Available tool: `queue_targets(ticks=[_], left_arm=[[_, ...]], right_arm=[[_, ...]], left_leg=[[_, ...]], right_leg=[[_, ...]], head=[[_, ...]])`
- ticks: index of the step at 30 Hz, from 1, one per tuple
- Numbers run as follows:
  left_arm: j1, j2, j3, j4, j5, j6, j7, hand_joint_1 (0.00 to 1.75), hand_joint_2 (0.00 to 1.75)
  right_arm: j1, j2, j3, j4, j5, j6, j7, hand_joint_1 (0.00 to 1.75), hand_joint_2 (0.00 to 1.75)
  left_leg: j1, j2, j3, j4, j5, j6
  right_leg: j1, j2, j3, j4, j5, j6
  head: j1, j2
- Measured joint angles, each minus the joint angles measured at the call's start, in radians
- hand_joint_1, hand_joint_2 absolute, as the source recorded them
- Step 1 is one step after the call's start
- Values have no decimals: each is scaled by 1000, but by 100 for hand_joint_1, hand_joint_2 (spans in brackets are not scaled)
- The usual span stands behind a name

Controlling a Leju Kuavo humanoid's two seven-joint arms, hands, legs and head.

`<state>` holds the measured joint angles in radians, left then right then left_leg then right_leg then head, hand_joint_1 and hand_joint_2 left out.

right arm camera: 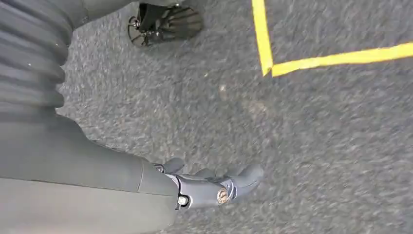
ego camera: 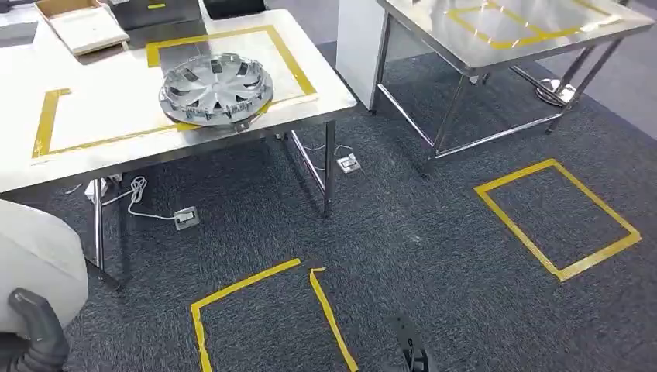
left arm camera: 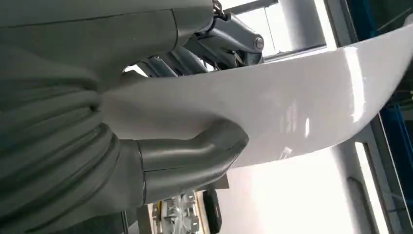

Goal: Take the parts from the cabinet and place them on the table.

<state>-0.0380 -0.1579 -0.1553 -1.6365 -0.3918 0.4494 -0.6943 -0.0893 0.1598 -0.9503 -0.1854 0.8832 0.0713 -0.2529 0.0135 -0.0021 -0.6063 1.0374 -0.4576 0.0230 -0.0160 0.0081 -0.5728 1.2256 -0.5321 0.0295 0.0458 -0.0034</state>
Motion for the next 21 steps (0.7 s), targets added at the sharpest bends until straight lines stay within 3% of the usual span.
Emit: queue_targets(ticks=[1, 2, 3, 4, 5, 6, 8, 9, 10, 11, 12, 14, 15, 16, 17, 19, 20, 21], left_arm=[[0, 0, 0, 0, -1, 0, 0, 175, 175], [0, 0, 0, 0, -1, 0, 0, 175, 175], [0, 0, 1, 0, -1, 0, 0, 175, 175], [0, 0, 2, 0, -1, 0, 0, 175, 175], [0, 0, 3, 0, -2, 0, 0, 175, 175], [-1, 1, 4, 0, -2, 0, 0, 175, 175], [-3, 2, 6, 4, -2, 1, 0, 175, 175], [-2, 3, 8, 7, -2, 1, 0, 175, 175], [-2, 3, 10, 6, -2, 2, 0, 175, 175], [-2, 4, 12, 4, -2, 2, 0, 175, 175], [-6, 5, 13, 3, -2, 3, -2, 175, 175], [-13, 6, 13, 2, -4, 4, -2, 175, 175], [-14, 7, 13, 1, -5, 5, -3, 175, 175], [-12, 8, 15, 1, -5, 8, -4, 175, 175], [-8, 10, 18, 2, -5, 8, -3, 175, 175], [-4, 12, 24, 3, -5, 8, -4, 175, 175], [-2, 13, 26, 3, -6, 8, -4, 175, 175], [-1, 13, 29, 3, -6, 8, -4, 175, 175]], right_arm=[[1, 0, -1, 0, -4, 0, 0, 0, 175], [4, 0, -3, 0, -7, 0, 0, 0, 175], [7, 0, -7, 0, -10, 0, 0, 0, 175], [9, 0, -10, 0, -11, 0, 0, 0, 175], [11, 0, -11, 0, -11, 0, 0, 0, 175], [12, 0, -12, 0, -11, 0, 0, 0, 175], [18, 0, -16, 0, -12, 0, 0, 0, 175], [20, 0, -17, 0, -12, 0, 1, 0, 175], [20, 1, -17, 0, -13, 0, 1, 0, 175], [19, 1, -17, 0, -13, 0, 1, 0, 175], [15, 2, -17, 0, -13, 0, 0, 0, 175], [5, 3, -18, 0, -14, 1, 0, 0, 175], [3, 3, -21, 0, -14, 1, 0, 0, 175], [2, 3, -24, 0, -14, 1, 0, 0, 175], [2, 3, -24, 0, -14, 1, -1, 0, 175], [6, 3, -25, 0, -12, 1, -3, 0, 175], [7, 4, -25, 0, -12, 0, -4, 0, 175], [7, 5, -25, 0, -10, 0, -5, 0, 175]], left_leg=[[-1, 0, 14, -4, -9, 2], [-1, -1, 28, -6, -22, 4], [-1, -4, 44, -7, -35, 3], [-1, -7, 63, -7, -49, 2], [-1, -8, 83, -7, -64, 0], [-2, -8, 102, -7, -78, -2], [-3, -7, 127, -7, -107, -7], [-8, -14, 140, -4, -124, -14], [-7, -14, 148, -12, -142, -22], [-7, -14, 178, 4, -134, -32], [-7, -14, 181, 13, -122, -39], [-5, -9, 135, 110, -94, -43], [-5, -7, 88, 177, -91, -45], [-5, -7, 35, 237, -116, -48], [-5, -7, -10, 275, -171, -48], [-5, -6, -65, 275, -259, -52], [-6, -6, -75, 239, -260, -50], [-7, -6, -76, 186, -230, -45]], right_leg=[[0, 0, -54, 56, -30, 5], [1, 0, -97, 89, -81, 5], [1, 0, -127, 96, -126, 6], [1, -1, -145, 78, -145, 4], [1, -1, -150, 34, -133, 1], [1, -1, -147, -27, -87, -2], [5, -6, -139, -170, 116, -17], [13, -6, -134, -181, 127, -16], [15, -6, -118, -177, 122, -18], [13, -3, -106, -187, 121, -22], [13, -4, -92, -186, 115, -31], [9, -3, -55, -189, 102, -50], [9, -2, -45, -189, 91, -55], [9, -2, -34, -189, 79, -57], [9, -2, -21, -189, 64, -58], [10, 1, 14, -189, 35, -59], [10, 3, 34, -189, 18, -59], [10, 5, 55, -189, 2, -58]], head=[[0, 0], [0, 0], [1, 0], [4, 0], [5, 0], [5, 0], [3, 0], [2, 0], [0, 0], [2, 0], [0, 0], [-3, 0], [-8, 0], [-6, 0], [-6, 0], [-6, 0], [-6, 0], [-7, 0]])
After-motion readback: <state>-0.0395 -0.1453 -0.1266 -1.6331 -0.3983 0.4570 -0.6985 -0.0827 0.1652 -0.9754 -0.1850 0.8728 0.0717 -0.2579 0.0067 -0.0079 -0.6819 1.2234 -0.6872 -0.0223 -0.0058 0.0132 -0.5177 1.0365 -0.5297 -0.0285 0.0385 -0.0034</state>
